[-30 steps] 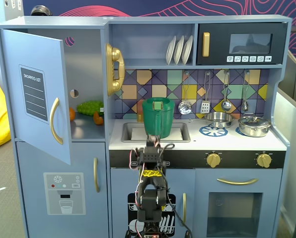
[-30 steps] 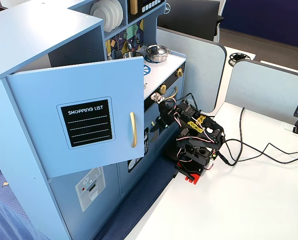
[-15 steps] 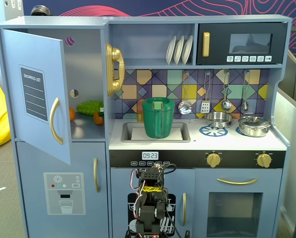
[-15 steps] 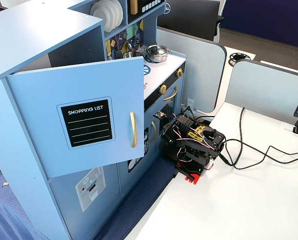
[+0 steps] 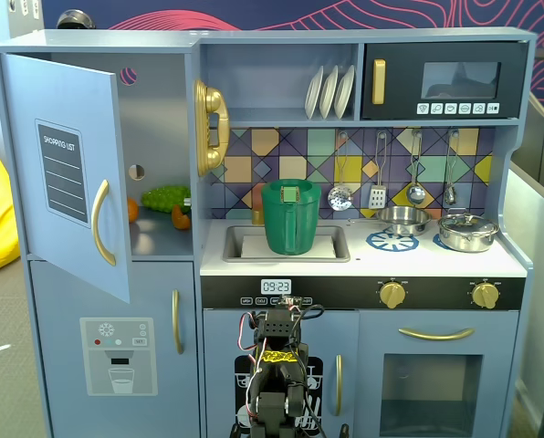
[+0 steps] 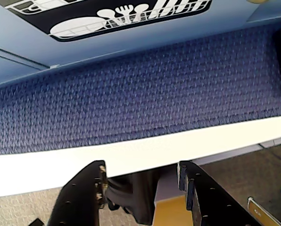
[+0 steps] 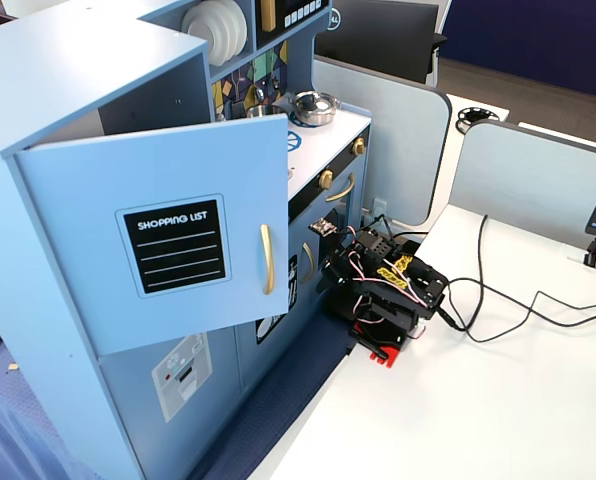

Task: Open the left cabinet door

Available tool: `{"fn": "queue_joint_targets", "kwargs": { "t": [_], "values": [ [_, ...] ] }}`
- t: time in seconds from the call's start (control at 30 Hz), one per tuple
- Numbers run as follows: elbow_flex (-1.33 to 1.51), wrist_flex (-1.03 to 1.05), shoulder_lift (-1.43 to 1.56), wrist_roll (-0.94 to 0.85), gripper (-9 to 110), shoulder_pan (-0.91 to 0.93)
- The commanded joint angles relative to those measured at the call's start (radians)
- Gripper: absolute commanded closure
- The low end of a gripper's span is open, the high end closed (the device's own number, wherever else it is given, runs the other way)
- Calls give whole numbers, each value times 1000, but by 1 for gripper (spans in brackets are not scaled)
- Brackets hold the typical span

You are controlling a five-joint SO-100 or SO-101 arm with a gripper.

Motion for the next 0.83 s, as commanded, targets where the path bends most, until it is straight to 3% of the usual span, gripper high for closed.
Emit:
{"fn": "queue_joint_targets", "kwargs": {
  "t": [0.0, 0.13, 0.23, 0.8],
  "values": [
    [-5, 189, -6, -17, 91, -14],
    [-5, 190, -6, -25, 93, -21],
    [-5, 190, -6, -17, 102, -21],
    [-5, 190, -6, -15, 101, -11]
  ]
}}
